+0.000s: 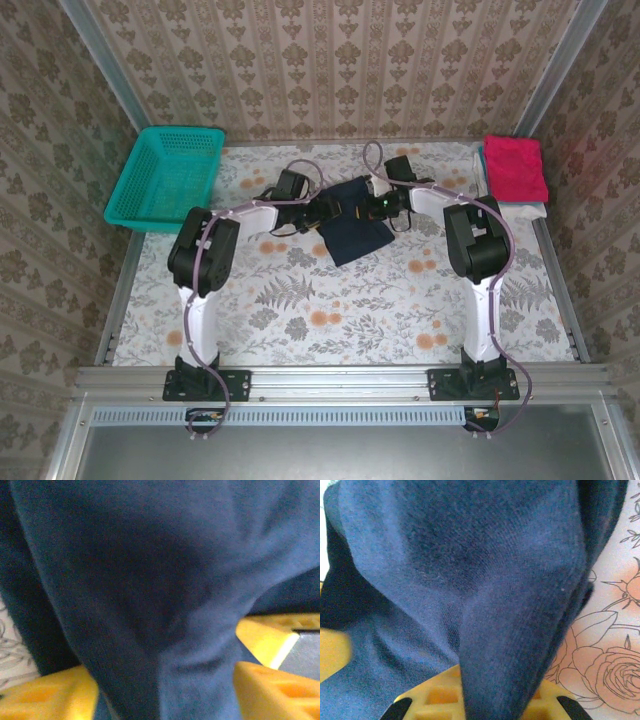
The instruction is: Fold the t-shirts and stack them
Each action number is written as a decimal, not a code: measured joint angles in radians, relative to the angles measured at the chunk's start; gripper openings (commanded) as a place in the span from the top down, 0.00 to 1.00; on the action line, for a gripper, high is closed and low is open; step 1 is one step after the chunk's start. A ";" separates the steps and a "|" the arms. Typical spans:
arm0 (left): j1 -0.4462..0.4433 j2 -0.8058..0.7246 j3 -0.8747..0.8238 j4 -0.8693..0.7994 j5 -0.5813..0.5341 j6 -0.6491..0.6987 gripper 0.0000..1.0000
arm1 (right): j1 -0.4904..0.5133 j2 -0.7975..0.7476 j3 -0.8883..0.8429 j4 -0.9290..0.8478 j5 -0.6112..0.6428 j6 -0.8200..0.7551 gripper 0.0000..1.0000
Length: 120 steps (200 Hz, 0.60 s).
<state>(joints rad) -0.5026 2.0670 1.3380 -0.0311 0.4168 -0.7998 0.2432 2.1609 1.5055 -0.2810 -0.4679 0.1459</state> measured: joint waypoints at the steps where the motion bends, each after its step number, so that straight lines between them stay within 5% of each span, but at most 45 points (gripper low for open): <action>1: 0.000 -0.005 -0.003 -0.001 -0.002 0.003 0.00 | 0.000 -0.001 0.000 0.000 0.003 -0.001 1.00; 120: -0.030 -0.187 -0.153 0.063 -0.099 0.213 0.00 | -0.083 -0.095 0.058 -0.154 0.333 -0.130 1.00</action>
<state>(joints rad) -0.5327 1.8801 1.1851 0.0319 0.3176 -0.5865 0.1600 2.0659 1.5631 -0.4347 -0.1352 0.0158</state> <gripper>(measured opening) 0.997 0.112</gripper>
